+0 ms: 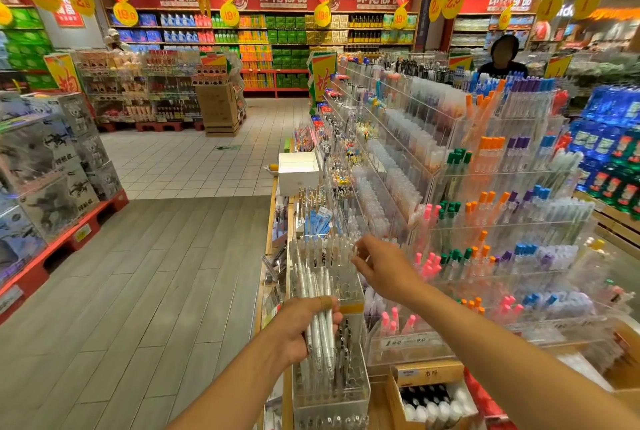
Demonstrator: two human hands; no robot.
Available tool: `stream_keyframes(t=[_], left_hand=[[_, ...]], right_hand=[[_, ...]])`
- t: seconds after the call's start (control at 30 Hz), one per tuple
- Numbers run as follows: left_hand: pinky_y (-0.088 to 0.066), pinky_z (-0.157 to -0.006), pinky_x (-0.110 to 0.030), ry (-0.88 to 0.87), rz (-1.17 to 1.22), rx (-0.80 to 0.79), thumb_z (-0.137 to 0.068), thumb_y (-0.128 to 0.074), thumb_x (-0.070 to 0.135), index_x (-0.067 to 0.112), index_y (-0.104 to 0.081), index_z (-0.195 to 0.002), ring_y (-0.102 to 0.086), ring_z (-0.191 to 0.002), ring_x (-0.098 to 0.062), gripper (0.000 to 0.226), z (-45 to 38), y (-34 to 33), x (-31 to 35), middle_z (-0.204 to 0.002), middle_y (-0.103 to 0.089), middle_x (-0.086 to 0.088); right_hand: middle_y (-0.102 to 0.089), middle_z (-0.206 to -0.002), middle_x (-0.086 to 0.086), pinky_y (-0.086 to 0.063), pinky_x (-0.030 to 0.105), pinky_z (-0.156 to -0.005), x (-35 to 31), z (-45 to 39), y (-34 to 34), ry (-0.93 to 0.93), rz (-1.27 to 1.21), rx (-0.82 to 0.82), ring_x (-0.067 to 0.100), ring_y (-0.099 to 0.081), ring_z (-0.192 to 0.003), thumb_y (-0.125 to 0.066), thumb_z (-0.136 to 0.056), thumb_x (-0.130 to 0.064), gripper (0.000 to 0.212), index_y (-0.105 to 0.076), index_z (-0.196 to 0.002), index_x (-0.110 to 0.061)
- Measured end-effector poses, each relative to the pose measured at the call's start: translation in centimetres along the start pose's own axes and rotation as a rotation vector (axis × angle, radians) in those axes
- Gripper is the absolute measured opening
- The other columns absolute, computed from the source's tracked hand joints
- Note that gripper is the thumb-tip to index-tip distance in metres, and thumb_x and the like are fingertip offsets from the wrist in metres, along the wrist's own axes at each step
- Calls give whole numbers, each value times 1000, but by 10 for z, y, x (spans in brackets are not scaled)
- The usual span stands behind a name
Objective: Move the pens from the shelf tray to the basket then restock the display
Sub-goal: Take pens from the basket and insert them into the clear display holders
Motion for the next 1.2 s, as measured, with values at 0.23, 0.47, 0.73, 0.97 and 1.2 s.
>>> stream_keyframes(t=[0.23,0.47,0.73,0.97,1.2], left_hand=[[-55,-51,-27,-12,-23,-1,-84,-75,9,-5,-73,-89,-70,-60,-20,14,1,-5,4,-78,-73,-18],[-56,-53,-27,6,-19,-67,-78,-79,10,-3,-78,-78,-72,-62,-21,13,2,-18,-1,-79,-73,-18],[-55,-49,-27,-9,-2,-90,-73,-79,10,-6,-72,-95,-72,-60,-21,28,10,-28,-3,-77,-73,-17],[-57,-52,-31,17,51,-134,-78,-73,10,-4,-78,-85,-65,-55,-22,16,14,-28,-14,-74,-69,-17],[-59,-52,-28,-22,68,-15,-88,-67,2,-8,-70,-91,-69,-59,-21,11,12,-9,-13,-74,-70,-17]], right_hand=[[-73,-74,7,-56,31,-68,22,6,-15,-174,24,-247,16,-70,-66,-66,-92,-31,28,-70,-82,-5],[-71,-82,1,-46,22,-56,5,37,-34,-239,-695,-402,8,-58,-60,-60,-96,-25,22,-67,-100,-5],[-62,-75,8,-41,25,-51,0,49,-43,-374,-789,-385,13,-54,-56,-53,-97,-13,9,-52,-89,-10],[-70,-88,16,-47,24,-52,-5,44,-20,-340,-1150,-257,13,-57,-55,-53,-98,-7,19,-51,-79,-5],[-60,-71,5,-50,22,-57,16,38,4,-300,-1146,-55,12,-58,-59,-62,-92,-15,15,-64,-99,-2]])
Point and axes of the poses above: each hand's wrist, its own z-axis away from the middle knuckle, its own y-axis out of the back of the hand, x = y × z, the point moved 10 cm from there along -z, towards the middle knuckle
